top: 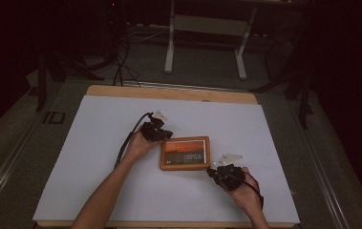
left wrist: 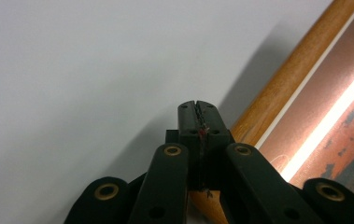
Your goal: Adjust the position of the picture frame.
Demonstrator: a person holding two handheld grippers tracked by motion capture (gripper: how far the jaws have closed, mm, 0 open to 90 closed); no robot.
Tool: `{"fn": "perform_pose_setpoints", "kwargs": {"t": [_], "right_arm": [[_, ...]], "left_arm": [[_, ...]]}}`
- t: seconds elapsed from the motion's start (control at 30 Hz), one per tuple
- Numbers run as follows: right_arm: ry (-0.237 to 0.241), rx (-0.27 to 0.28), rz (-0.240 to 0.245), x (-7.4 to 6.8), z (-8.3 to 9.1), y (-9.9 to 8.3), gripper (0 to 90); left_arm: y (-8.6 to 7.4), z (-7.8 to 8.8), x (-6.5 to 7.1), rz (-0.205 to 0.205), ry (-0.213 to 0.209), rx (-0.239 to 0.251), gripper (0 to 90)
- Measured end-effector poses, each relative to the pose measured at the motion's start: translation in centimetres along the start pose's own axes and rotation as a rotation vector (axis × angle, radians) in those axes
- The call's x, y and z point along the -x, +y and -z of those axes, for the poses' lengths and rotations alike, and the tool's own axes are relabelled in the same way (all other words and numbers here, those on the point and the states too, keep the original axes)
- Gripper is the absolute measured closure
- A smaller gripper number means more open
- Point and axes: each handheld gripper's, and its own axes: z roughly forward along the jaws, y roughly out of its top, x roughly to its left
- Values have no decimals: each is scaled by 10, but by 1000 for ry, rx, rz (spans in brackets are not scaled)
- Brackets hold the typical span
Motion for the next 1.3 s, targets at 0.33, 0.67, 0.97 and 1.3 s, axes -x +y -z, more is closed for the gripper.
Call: {"fn": "perform_pose_setpoints", "kwargs": {"t": [0.33, 0.67, 0.97, 1.3], "right_arm": [[-57, -2, -43, 23, -4, 4, 900], [-130, -1, -137, 59, -12, 10, 900], [-80, 51, -178, 58, 5, 11, 729], [82, 64, -285, 53, -2, 8, 356]], "left_arm": [[-16, 13, 25, -91, -52, -80, 900], [-38, 20, 76, -172, -178, -122, 898], [-32, 38, 60, -21, -148, -26, 706], [-21, 30, 66, 71, -176, 32, 303]]}}
